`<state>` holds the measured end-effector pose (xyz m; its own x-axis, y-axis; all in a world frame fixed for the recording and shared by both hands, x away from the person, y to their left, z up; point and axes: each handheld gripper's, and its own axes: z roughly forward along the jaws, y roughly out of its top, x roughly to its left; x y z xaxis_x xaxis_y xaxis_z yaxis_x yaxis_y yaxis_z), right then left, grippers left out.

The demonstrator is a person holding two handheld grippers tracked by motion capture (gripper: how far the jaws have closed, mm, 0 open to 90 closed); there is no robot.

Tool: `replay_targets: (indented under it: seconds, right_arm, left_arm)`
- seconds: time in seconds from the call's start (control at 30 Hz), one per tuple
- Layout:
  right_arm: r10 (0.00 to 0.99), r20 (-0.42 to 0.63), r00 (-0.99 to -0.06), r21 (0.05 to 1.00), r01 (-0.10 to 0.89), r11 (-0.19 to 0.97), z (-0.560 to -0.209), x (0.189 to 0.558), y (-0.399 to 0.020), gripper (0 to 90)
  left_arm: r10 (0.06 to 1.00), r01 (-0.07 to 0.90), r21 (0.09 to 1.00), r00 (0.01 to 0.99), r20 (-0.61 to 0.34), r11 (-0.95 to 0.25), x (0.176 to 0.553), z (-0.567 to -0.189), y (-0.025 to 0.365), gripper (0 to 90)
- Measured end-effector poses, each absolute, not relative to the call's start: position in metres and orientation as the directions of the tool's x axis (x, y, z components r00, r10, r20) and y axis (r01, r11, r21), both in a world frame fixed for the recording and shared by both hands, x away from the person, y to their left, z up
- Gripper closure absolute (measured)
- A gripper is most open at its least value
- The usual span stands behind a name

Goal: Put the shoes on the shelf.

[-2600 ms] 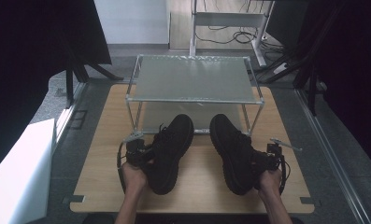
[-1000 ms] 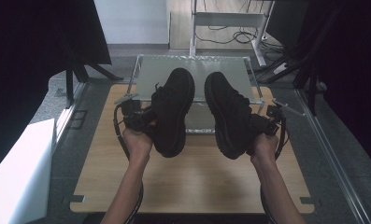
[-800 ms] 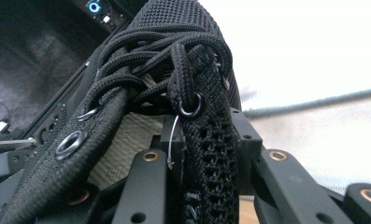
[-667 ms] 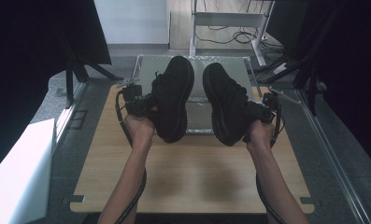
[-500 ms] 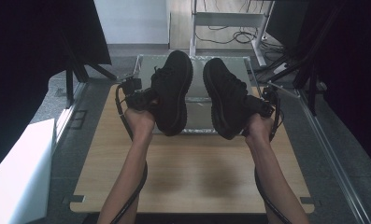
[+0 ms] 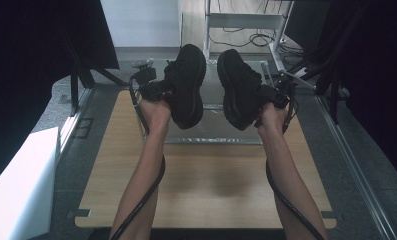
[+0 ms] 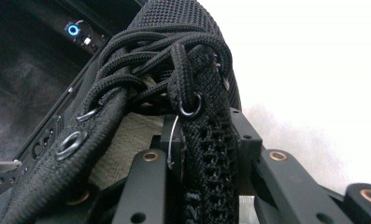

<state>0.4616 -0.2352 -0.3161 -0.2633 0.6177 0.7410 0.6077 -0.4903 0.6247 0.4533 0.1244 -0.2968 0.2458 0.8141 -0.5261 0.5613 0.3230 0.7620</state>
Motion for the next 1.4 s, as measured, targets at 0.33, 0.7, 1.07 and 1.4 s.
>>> replay_targets:
  seconds: [0.33, 0.7, 1.07, 1.4]
  right_arm:
    - [0.676, 0.700, -0.228, 0.644, 0.610, -0.461, -0.312, 0.486, -0.220, 72.3]
    - [0.761, 0.630, -0.158, 0.672, 0.602, -0.432, -0.317, 0.506, -0.211, 72.3]
    - [0.834, 0.535, -0.136, 0.725, 0.582, -0.370, -0.311, 0.520, -0.199, 71.0]
    - [0.878, 0.450, -0.162, 0.769, 0.570, -0.289, -0.308, 0.525, -0.187, 67.1]
  left_arm:
    - [0.846, 0.570, 0.762, 0.203, -0.492, 0.306, 0.476, -0.294, 0.115, 78.7]
    - [0.870, 0.596, 0.748, 0.158, -0.467, 0.293, 0.500, -0.296, 0.107, 78.4]
    - [0.916, 0.610, 0.762, 0.142, -0.375, 0.217, 0.518, -0.289, 0.088, 76.7]
    - [0.935, 0.631, 0.758, 0.144, -0.325, 0.166, 0.528, -0.295, 0.076, 73.4]
